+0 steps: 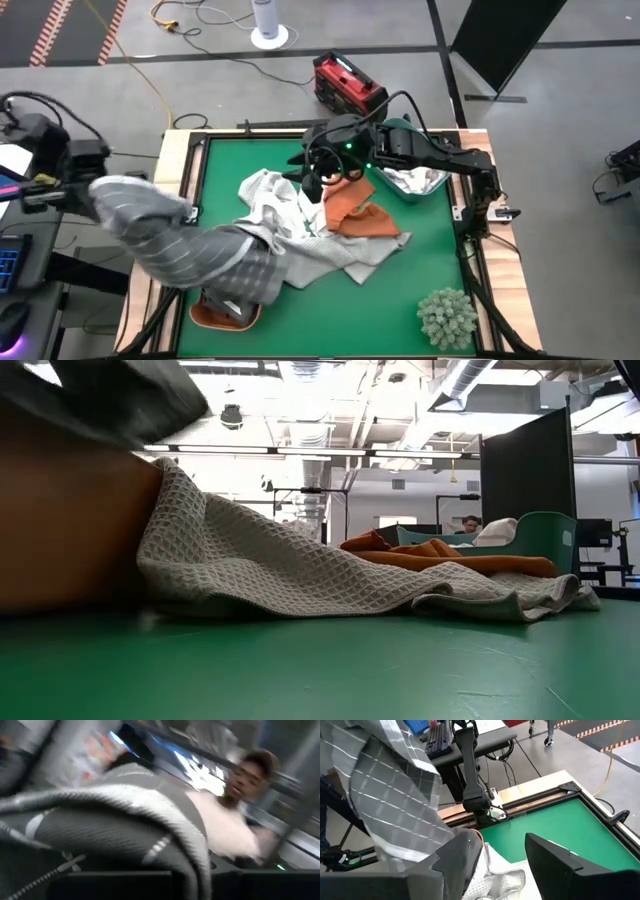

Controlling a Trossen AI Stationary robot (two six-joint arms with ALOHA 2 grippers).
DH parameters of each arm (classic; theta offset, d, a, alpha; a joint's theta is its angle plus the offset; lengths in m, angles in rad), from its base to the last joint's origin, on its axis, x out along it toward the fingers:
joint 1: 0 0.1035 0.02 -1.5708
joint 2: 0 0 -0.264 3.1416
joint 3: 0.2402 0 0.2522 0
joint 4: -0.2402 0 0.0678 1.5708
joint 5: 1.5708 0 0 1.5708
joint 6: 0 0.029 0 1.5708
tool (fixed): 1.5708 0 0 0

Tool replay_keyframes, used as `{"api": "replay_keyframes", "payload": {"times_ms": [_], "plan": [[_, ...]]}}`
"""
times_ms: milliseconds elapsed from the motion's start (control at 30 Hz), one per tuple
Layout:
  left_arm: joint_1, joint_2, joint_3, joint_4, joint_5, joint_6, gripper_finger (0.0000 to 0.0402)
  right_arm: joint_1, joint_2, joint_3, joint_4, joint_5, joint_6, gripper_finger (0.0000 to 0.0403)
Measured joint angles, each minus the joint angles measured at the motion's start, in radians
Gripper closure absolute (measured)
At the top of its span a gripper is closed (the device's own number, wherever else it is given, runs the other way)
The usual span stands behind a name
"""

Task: Sort towels by color in basket
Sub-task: Put the gray patterned towel into the orange bin

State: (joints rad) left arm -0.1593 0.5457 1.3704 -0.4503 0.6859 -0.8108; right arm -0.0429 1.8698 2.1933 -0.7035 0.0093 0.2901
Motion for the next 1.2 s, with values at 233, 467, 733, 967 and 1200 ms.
{"api": "replay_keyframes", "payload": {"times_ms": [233, 467, 733, 967, 1200], "plan": [[0.000, -0.013, 0.001, -0.416, 0.077, -0.209, 0.0401, 0.005, 0.000, 0.000, 0.000, 0.000, 0.017, 0.0182], [0.000, 0.053, -0.097, -0.578, -0.298, -0.054, 0.0401, 0.003, 0.000, -0.010, 0.000, 0.038, 0.016, 0.0182], [-0.032, 0.102, -0.419, -0.463, -0.555, 0.094, 0.0400, -0.022, 0.000, -0.011, 0.007, 0.045, 0.017, 0.0182], [-0.210, 0.012, -0.645, -0.111, -0.812, 0.282, 0.0400, 0.003, 0.000, -0.010, -0.003, 0.045, 0.016, 0.0182], [-0.423, 0.026, -0.828, -0.056, -0.628, 0.479, 0.0400, 0.015, 0.000, -0.010, -0.032, 0.045, 0.004, 0.0182]]}}
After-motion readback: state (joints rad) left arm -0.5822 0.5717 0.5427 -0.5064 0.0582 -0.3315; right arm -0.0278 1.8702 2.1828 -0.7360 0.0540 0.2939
